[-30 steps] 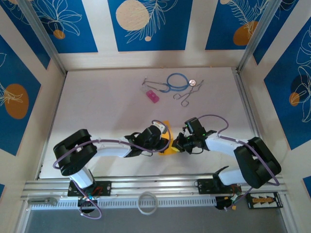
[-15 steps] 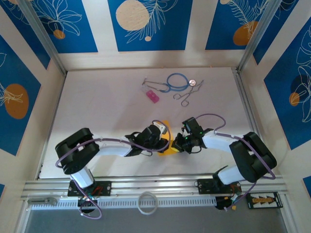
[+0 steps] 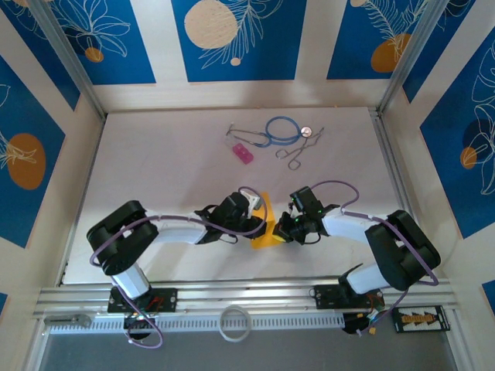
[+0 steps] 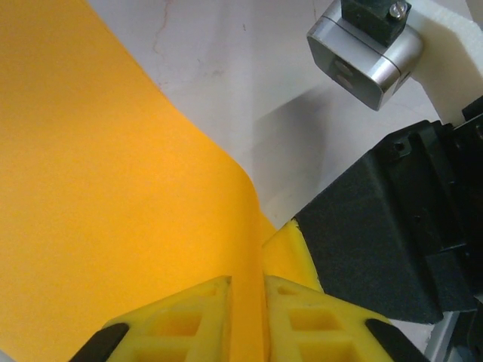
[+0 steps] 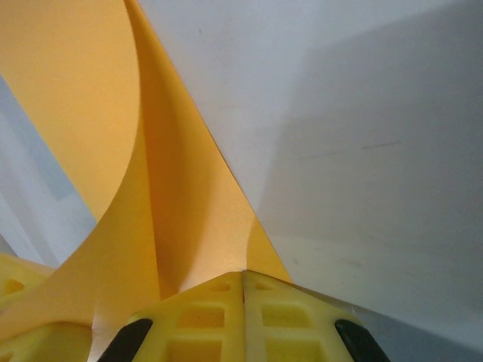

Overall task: Fold a paper plane with a square sheet of paper (pick it up from the middle)
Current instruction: Fold the triangle a second time at the center of the table.

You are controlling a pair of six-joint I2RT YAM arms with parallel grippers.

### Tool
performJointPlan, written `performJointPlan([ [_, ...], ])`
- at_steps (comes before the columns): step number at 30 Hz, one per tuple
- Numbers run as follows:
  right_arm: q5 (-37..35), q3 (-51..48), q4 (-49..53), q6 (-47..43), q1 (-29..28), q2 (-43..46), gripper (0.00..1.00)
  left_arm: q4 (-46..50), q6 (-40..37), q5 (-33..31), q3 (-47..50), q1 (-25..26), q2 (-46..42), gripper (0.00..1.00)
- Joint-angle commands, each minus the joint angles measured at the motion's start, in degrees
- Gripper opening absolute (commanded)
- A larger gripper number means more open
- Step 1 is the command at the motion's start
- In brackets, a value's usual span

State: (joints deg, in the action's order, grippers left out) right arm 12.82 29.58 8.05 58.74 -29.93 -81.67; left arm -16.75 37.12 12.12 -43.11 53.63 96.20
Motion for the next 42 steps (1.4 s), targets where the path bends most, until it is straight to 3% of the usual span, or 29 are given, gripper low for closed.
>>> performJointPlan([
  [1,-3.23,-0.19,4.99,-0.83,0.57,-1.29,0.0,-0.61,-1.35,3.45,0.54,-1.19,-0.06,0.18],
  [15,-3.3,0.28,5.74,-1.16,0.68,-1.31,0.0,3.64,-4.06,9.23,-1.79,-3.35,-0.09,0.2],
  [25,-1.86,0.61,3.84,-0.87,0.74,0.13,0.0,4.79,-5.28,11.38,-3.51,-3.87,1.43,0.08],
  [36,0.02,-0.62,-1.71,1.08,1.1,10.48,0.1,6.25,-6.21,11.7,-4.44,-3.88,2.44,0.09],
  [42,2.04,-0.88,-6.23,3.24,1.51,9.9,0.12,6.47,-6.61,12.15,-4.79,-3.88,2.51,0.09],
])
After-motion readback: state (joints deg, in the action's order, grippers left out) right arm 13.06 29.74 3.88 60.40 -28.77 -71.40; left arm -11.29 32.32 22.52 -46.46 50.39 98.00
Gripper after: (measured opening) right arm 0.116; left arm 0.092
